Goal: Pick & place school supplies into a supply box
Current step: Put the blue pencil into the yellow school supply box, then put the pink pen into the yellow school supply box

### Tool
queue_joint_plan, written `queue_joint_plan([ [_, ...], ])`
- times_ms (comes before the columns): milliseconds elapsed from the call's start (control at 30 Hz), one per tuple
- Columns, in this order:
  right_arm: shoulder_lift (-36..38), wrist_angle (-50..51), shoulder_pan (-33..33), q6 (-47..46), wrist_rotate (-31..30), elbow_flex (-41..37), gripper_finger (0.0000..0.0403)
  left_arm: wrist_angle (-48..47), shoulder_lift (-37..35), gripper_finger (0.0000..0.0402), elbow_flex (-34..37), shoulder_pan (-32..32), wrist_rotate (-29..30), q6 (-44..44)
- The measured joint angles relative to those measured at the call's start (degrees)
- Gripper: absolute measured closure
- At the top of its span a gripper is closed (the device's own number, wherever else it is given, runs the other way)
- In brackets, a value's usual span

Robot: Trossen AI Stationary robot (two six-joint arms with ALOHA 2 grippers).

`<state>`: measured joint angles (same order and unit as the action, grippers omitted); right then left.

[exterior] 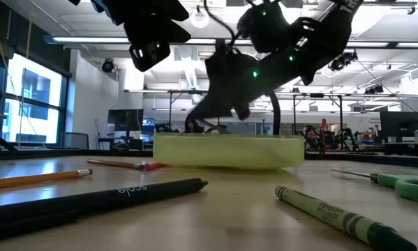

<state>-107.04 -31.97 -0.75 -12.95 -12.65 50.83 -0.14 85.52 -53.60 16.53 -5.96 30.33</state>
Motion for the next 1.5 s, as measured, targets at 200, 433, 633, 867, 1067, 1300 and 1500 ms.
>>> queue_joint_plan([
  [200,0.07,1.36,-0.02,-2.21,0.26,0.0,0.0382,0.02,0.0,0.0261,0.0,0.0,0.01,0.01],
  [433,0.08,1.32,0.0,-2.08,3.17,0.04,0.0334,0.02,0.0,0.0261,0.0,0.0,0.35,0.34],
  [633,2.38,1.68,0.03,-0.18,3.21,0.11,0.0305,0.02,0.0,0.0261,0.0,0.0,0.5,0.35],
  [867,13.75,12.55,0.87,3.14,3.14,0.13,0.0303,-1.54,-0.02,0.0261,0.0,0.0,2.23,0.62],
  [1067,25.23,27.22,5.57,8.39,-4.64,0.13,0.0308,-9.79,-0.02,0.0261,-0.02,1.19,5.01,6.29],
  [1300,32.38,39.84,12.57,7.52,-15.0,-0.04,0.0304,-18.17,-0.02,0.0261,-0.02,6.91,14.46,17.0],
  [1500,32.92,40.6,16.46,2.42,-13.15,-5.68,0.0304,-21.38,-0.02,0.0261,-0.02,14.36,34.88,27.79],
])
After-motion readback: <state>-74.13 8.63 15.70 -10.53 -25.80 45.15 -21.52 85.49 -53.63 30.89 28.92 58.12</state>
